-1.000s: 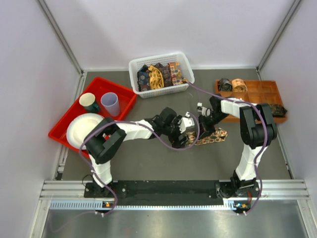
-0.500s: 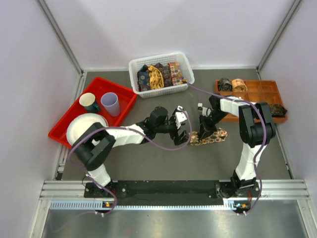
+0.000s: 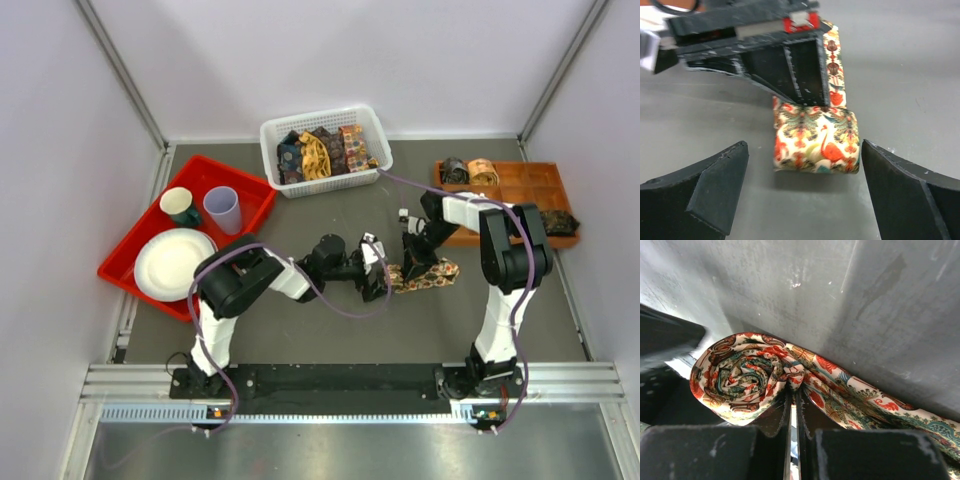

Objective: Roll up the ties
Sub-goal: Roll the tie at the center of the board.

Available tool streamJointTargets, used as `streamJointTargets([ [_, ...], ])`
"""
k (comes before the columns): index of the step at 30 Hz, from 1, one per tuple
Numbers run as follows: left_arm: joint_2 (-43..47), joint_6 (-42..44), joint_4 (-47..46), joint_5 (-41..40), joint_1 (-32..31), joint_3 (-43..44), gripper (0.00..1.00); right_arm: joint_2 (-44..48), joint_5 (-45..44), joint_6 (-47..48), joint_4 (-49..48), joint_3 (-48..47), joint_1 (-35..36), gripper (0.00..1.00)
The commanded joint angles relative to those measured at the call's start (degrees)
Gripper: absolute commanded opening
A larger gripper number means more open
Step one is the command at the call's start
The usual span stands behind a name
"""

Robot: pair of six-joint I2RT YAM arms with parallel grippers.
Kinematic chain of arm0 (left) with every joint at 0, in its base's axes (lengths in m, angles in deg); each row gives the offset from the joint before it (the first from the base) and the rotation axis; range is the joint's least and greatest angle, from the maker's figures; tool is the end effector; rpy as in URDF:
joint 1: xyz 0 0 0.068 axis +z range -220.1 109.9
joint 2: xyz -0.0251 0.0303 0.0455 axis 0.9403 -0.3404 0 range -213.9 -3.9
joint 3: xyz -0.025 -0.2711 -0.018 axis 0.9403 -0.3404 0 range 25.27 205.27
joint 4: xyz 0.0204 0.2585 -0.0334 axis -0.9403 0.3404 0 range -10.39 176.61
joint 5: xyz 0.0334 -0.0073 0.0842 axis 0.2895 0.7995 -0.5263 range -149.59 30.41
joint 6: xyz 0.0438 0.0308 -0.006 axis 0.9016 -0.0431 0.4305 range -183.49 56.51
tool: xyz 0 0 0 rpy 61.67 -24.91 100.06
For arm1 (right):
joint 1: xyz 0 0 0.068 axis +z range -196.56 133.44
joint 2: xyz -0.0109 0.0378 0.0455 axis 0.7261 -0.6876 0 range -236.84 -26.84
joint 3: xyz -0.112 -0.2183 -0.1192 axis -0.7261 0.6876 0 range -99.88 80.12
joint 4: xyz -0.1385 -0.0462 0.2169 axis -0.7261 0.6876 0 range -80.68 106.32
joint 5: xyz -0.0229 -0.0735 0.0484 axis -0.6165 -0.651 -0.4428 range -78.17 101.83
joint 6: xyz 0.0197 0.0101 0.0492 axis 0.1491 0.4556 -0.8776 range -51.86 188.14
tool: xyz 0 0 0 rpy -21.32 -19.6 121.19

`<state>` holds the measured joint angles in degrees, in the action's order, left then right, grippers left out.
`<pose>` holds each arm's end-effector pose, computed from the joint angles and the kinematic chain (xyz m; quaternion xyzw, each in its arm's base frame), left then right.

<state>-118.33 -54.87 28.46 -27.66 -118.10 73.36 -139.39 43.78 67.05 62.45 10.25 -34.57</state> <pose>0.2422 -0.2971 0.1263 0.5092 0.5931 -0.4026 0.4762 0.3202 0.0873 0.1315 0.0774 -0.9571 -0.2676 0.0797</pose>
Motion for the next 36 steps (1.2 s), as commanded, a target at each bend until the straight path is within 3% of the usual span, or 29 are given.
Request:
streamJointTargets([
  [1, -3.2, -1.0, -11.2, 3.2, -0.8, 1.7, 0.95, -2.5, -8.0, 1.5, -4.7, -1.1, 0.8, 0.0],
  [6, -5.6, -1.5, -8.9, 4.7, -0.9, 3.8, 0.75, -2.6, -7.5, 1.5, -4.3, -1.6, 0.8, 0.0],
  [12, -6.9, 0.2, -3.4, 2.9, -1.9, 6.9, 0.7, -2.5, -6.3, 1.5, -4.7, -1.0, 1.6, 0.0],
  [15, -7.6, 1.3, 0.5, 1.7, -2.7, 8.9, 0.61, -2.8, -5.6, 1.5, -4.7, -1.1, 2.2, 0.0],
  [20, -3.7, 6.5, 11.7, -0.3, -2.4, 7.4, 0.31, -2.1, -3.7, 1.8, -2.9, -2.3, 2.2, 0.0],
  [23, 0.4, 9.3, 22.0, -0.6, -1.5, 5.1, 0.23, -0.4, -0.9, 2.6, -0.8, -3.5, 1.7, 0.0],
  [26, 3.8, 11.7, 30.6, -1.8, -1.2, 4.1, 0.19, 2.2, 3.0, 4.2, 2.0, -4.5, 0.1, 0.09],
  [33, 5.7, 16.0, 43.1, -3.4, -1.2, 5.7, 0.16, 8.3, 12.6, 7.4, 5.3, -3.5, -3.7, 0.46],
  [36, 4.5, 16.3, 45.8, -4.1, -1.2, 7.7, 0.16, 9.4, 17.8, 6.2, 3.1, -1.5, -3.6, 0.51],
])
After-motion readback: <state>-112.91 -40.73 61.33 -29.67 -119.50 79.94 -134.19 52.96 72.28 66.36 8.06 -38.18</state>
